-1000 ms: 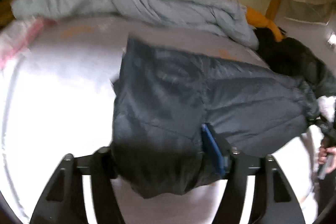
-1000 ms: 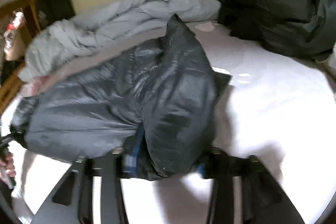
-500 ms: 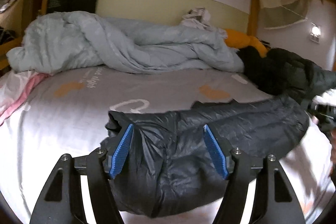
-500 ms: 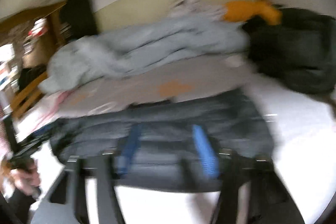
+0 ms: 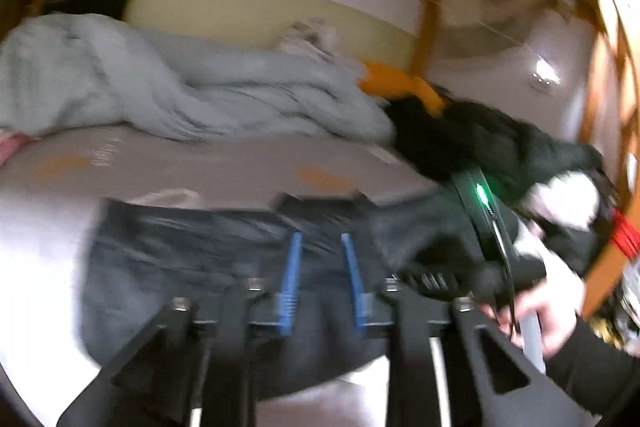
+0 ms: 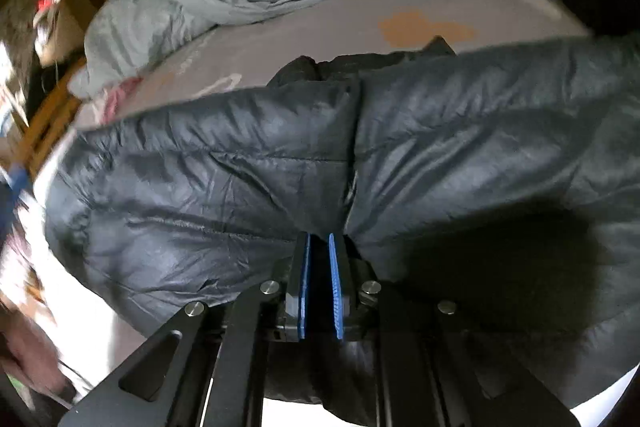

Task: Fold large clothes
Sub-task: 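Fold the jacket bundle over with both grippers and press it down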

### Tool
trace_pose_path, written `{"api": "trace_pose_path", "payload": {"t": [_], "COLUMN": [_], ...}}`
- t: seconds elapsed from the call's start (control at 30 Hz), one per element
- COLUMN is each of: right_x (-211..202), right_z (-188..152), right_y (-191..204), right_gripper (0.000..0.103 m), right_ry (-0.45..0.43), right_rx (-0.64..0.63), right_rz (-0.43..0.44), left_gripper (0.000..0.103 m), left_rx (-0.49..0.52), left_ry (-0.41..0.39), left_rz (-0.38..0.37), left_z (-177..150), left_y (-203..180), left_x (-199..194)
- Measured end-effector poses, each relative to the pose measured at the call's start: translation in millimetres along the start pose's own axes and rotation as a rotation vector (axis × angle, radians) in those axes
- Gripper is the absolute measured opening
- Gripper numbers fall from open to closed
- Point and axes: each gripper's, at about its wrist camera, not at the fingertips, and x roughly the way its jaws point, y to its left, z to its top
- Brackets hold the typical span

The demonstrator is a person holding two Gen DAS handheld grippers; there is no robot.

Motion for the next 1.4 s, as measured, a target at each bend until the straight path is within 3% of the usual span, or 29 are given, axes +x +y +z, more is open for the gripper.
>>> {"api": "trace_pose_path", "payload": {"t": [0.07,0.2,0.3,0.43,0.67,0.77,0.9,1.07,1.17,1.3,1.4], "right_x": [-18,-49,-65,-63,-1,23,39,73,91,88,37], "right_z": [2,7,12,17,22,28,51,88,100,101,77], "right_y": [-1,1,7,15,23,22,14,9,3,-2,5], "right_gripper": [0.011,0.011,0.011,0.011,0.011,0.009,0.007,0.003,0.003,0.003,0.003], "right_ry": [-0.036,-0.087,-0.094,-0.051,0.107,0.097,0.086,0.122,0.161,0.123,-0.021], "right_rx": [-0.005,-0.030,-0.063,-0.128,-0.174,-0.190,-0.151,-0.107,-0.075,-0.083,-0.121], "right_rz": [0.004,0.018,-0.011,-0.056,-0.084,-0.150,-0.175,-0.225,-0.207,-0.194,-0.181], "left_gripper": [0.017,0.011,0.005,0.001,0.003,0.003,0.004,0.004,0.004,0.004,0.004], "left_rx": [0.036,0.016,-0.047,-0.170,-0.274,-0.237,-0.349,-0.328,-0.325,-0.286,-0.277], "left_ry": [0.016,0.112,0.202,0.376,0.380,0.354,0.366,0.346,0.336,0.327,0.324], "left_rz": [-0.044,-0.118,-0.150,-0.127,-0.164,-0.143,-0.188,-0.176,-0.158,-0.126,-0.123], "left_z": [-3,-8,-18,-46,-64,-72,-80,-82,-82,-83,-83], "left_y": [-20,-47,-54,-48,-28,-30,-15,-19,-21,-31,-35], "left_x": [7,41,76,123,130,128,132,129,127,123,122]}}
